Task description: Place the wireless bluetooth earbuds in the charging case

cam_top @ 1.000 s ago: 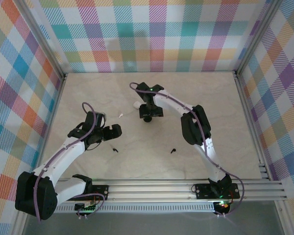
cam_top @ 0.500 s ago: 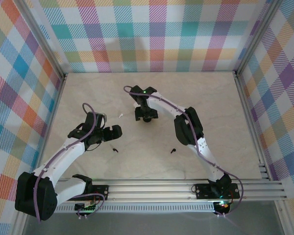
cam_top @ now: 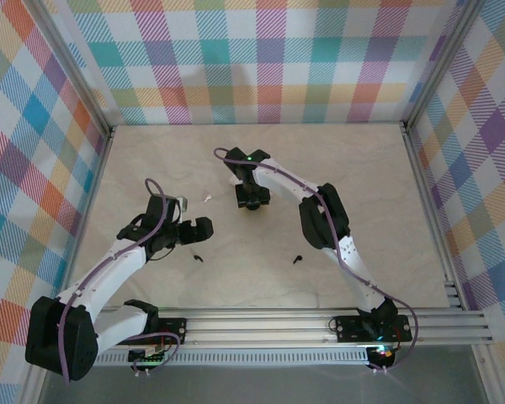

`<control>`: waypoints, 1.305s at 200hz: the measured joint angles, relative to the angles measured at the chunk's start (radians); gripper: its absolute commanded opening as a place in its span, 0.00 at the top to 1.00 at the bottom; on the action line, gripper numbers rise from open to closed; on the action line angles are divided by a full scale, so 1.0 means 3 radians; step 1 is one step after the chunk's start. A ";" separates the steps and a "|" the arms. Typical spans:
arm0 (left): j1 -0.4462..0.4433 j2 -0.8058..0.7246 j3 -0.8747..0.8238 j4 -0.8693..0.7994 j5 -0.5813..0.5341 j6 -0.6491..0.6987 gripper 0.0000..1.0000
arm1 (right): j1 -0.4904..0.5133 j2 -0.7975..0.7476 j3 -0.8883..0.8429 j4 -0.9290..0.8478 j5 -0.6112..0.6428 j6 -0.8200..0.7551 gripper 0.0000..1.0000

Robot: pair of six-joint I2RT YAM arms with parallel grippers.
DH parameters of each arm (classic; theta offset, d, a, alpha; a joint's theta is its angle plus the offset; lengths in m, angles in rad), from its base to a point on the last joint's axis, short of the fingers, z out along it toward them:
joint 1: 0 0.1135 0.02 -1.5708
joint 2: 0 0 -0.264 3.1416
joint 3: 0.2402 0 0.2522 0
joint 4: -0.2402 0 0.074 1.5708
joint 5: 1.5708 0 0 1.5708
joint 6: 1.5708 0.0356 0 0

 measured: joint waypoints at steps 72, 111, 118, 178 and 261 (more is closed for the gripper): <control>-0.0113 -0.0558 -0.0549 0.1137 0.0336 -0.0111 0.05 | -0.0061 -0.0965 -0.1053 0.0669 -0.0566 0.0443 0.54; -0.0468 -0.0596 -0.0657 0.1962 0.0264 -0.0108 0.07 | -0.0112 -0.1522 -0.1320 0.1147 -0.1012 0.0890 0.55; -0.0534 -0.0556 -0.0657 0.2129 0.0248 -0.0109 0.08 | -0.0118 -0.1587 -0.1345 0.1226 -0.1071 0.0963 0.55; -0.0650 0.0112 -0.0665 0.3365 0.0181 -0.0388 0.13 | -0.0123 -0.1981 -0.1760 0.1672 -0.1403 0.1476 0.56; -0.0651 0.0785 -0.0636 0.4246 0.0184 -0.0598 0.26 | -0.0134 -0.2274 -0.1934 0.1874 -0.1574 0.1771 0.57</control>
